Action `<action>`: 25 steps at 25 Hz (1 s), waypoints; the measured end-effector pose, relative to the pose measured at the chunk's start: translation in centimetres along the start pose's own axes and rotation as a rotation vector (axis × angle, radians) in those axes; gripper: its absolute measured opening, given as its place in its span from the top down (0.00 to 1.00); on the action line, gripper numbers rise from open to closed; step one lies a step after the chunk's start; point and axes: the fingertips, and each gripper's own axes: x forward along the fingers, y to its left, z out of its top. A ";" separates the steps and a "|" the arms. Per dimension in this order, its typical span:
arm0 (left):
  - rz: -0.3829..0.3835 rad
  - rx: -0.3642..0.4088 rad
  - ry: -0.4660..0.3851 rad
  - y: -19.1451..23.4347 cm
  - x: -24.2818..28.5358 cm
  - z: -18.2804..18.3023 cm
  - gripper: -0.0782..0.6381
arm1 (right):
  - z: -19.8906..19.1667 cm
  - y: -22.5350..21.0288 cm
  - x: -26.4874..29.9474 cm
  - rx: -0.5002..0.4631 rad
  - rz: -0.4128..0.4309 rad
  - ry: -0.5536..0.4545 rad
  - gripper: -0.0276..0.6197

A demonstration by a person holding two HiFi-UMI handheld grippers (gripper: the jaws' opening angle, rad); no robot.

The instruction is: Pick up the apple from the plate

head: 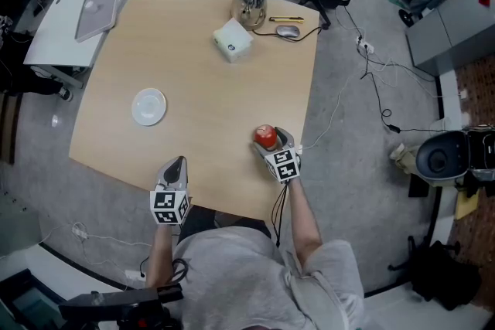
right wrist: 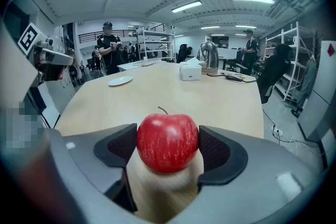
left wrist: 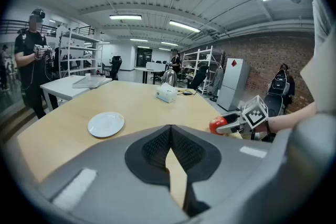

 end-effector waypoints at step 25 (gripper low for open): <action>-0.007 0.019 -0.011 -0.9 -0.5 -0.1 0.86 | -3.6 -0.1 -1.6 0.033 -0.051 0.024 0.38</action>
